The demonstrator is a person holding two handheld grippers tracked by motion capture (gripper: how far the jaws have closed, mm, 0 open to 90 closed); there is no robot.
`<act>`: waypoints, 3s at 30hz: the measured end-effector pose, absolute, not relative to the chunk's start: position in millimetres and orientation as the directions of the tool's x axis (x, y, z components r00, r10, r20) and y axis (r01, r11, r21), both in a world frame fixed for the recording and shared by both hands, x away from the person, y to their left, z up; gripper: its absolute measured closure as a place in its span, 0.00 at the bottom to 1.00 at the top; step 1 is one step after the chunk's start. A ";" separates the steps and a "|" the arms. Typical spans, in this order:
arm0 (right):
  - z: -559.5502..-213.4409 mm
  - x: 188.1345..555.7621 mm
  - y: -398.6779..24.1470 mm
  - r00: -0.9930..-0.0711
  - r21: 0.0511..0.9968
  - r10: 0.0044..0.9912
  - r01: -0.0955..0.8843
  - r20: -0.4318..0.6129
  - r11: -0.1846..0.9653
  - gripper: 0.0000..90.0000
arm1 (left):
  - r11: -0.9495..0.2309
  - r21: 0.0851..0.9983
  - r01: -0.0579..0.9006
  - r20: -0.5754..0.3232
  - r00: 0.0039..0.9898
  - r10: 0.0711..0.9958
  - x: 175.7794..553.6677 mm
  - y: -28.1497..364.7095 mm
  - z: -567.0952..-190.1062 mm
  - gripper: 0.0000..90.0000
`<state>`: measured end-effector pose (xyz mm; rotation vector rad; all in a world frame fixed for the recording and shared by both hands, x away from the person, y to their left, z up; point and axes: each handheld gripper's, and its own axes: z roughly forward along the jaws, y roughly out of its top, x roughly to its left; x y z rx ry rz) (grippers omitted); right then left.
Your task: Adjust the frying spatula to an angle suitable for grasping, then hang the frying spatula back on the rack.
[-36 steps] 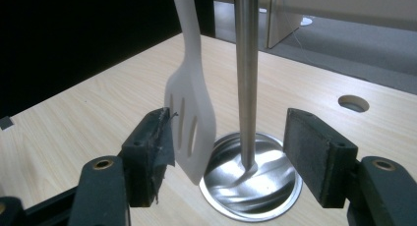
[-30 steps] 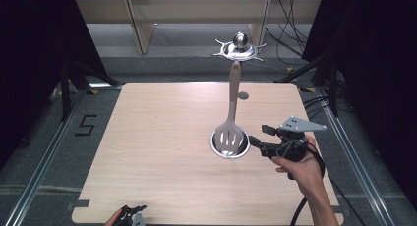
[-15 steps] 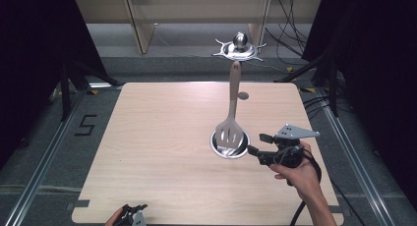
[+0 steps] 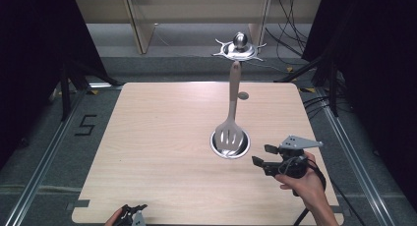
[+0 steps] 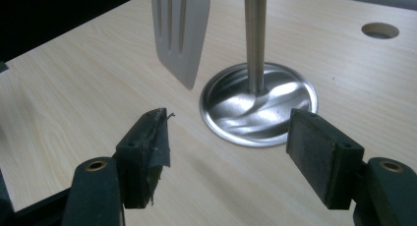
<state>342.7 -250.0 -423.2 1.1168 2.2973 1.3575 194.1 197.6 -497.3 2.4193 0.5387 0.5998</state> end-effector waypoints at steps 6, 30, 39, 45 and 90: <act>-435.1 340.9 -252.2 -0.661 0.800 0.729 0.529 0.179 0.283 0.37 | -0.749 0.620 0.233 0.319 0.798 0.512 194.0 197.6 -498.0 0.17; -456.4 335.1 -254.8 -0.680 0.777 0.709 0.543 0.186 0.318 0.35 | -0.747 0.622 0.235 0.326 0.790 0.520 192.9 200.4 -499.8 0.17; -460.3 329.5 -254.3 -0.666 0.766 0.722 0.559 0.185 0.319 0.34 | -0.753 0.616 0.232 0.316 0.803 0.505 192.1 199.6 -499.5 0.17; -465.7 325.9 -255.7 -0.676 0.761 0.704 0.570 0.220 0.309 0.34 | -0.752 0.617 0.233 0.315 0.802 0.508 192.1 199.7 -499.9 0.17; -489.0 284.5 -263.5 -0.687 0.753 0.701 0.562 0.192 0.343 0.25 | -0.740 0.623 0.254 0.296 0.798 0.524 191.6 198.7 -501.5 0.17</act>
